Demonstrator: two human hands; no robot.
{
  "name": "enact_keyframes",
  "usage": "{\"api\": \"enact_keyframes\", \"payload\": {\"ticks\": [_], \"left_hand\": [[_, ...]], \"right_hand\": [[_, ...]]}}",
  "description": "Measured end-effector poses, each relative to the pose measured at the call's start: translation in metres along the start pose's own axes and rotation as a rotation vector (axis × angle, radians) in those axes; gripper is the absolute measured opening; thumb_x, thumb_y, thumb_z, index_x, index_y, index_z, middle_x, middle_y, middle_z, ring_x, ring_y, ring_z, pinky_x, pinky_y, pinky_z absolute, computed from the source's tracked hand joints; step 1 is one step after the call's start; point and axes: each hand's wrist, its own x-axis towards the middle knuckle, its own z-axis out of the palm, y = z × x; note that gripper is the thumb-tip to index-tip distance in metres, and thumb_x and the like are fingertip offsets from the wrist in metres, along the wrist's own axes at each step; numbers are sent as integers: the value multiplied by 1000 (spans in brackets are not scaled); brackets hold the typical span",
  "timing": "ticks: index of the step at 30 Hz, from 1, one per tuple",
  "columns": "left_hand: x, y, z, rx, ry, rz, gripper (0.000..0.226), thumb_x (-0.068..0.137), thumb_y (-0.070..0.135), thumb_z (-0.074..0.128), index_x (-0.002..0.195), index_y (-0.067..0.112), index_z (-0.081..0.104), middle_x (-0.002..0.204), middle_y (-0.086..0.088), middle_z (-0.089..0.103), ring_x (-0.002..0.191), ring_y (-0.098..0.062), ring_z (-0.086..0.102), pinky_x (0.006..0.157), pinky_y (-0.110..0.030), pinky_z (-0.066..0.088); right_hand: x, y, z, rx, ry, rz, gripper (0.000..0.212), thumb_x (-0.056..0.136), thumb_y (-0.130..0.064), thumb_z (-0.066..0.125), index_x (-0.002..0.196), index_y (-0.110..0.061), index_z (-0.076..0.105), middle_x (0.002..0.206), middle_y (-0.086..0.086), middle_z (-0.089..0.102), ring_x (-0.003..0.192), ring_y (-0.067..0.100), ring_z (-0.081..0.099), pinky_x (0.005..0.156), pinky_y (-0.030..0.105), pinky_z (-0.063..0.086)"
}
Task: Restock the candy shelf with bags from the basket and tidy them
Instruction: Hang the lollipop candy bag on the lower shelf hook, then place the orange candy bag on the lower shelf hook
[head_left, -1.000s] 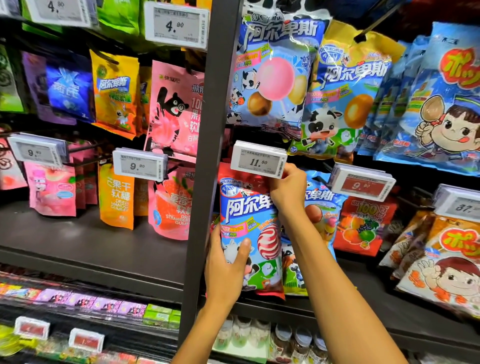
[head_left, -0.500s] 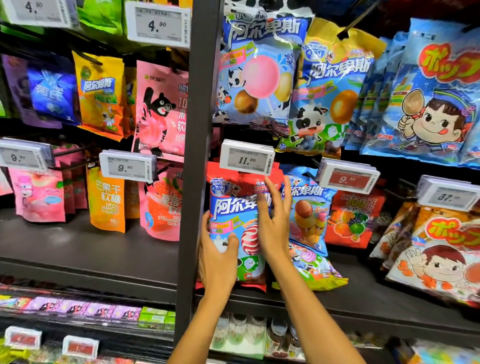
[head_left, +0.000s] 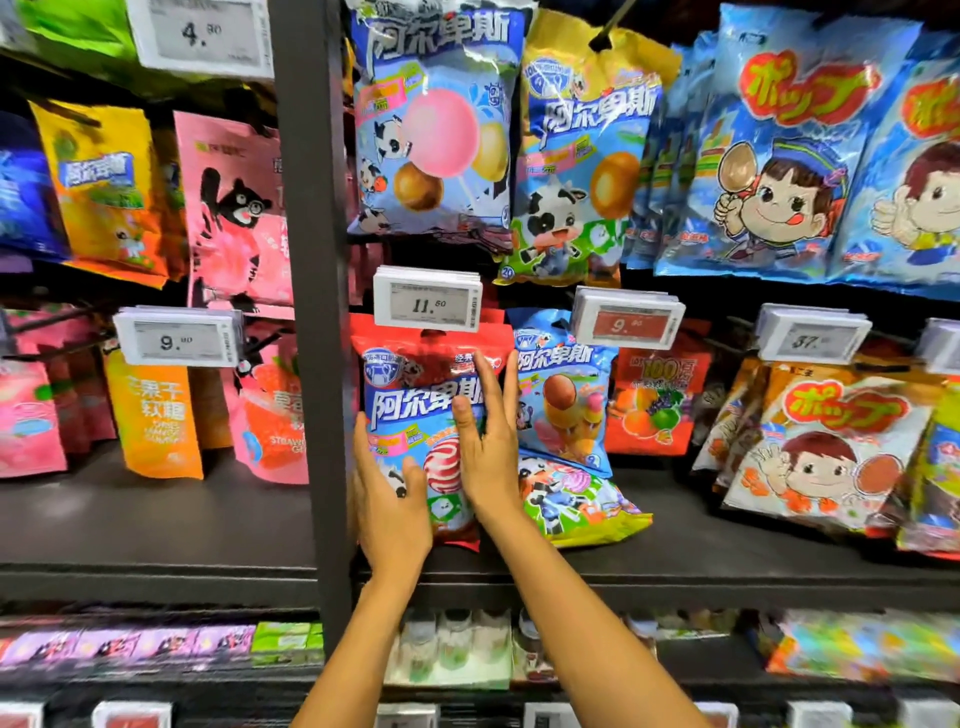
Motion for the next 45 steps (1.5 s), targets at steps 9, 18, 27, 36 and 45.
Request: {"api": "enact_keyframes", "payload": {"ticks": [9, 18, 27, 36, 45], "left_hand": [[-20, -10, -3, -28, -39, 66, 66, 94, 53, 28, 153, 27, 14, 149, -5, 39, 129, -18, 41, 104, -30, 34], [-21, -6, -7, -51, -73, 19, 68, 92, 51, 29, 153, 27, 15, 150, -5, 38, 132, -22, 41, 108, -48, 39], [-25, 5, -12, -3, -68, -6, 60, 101, 27, 38, 155, 22, 12, 157, -9, 30, 140, -26, 33, 113, -47, 33], [-81, 20, 1, -70, 1, 95, 78, 90, -2, 56, 154, 19, 17, 164, -2, 9, 151, -15, 6, 121, -44, 17], [-231, 9, 50, -117, -140, -88, 53, 90, -5, 50, 139, 13, 41, 153, 0, 35, 147, -15, 23, 118, -25, 21]], "right_hand": [[-5, -10, -6, -15, -53, 89, 48, 102, -34, 47, 144, -48, 29, 162, -4, 11, 128, -33, 2, 92, -11, 16], [-8, -18, -12, -3, -112, 138, 49, 103, -35, 41, 149, -43, 26, 163, -8, 6, 124, -36, 1, 93, -10, 18], [-16, -24, -24, 34, -117, 142, 49, 105, -16, 40, 148, -38, 31, 161, -9, 14, 119, -38, 15, 87, -9, 25], [-69, -11, -79, 262, 7, 396, 41, 94, 11, 43, 106, -20, 68, 120, 2, 67, 111, 13, 63, 95, 30, 53], [-192, 60, -209, 170, 17, 819, 36, 91, 9, 40, 93, -9, 71, 82, -2, 72, 68, 4, 66, 65, 18, 52]]}}
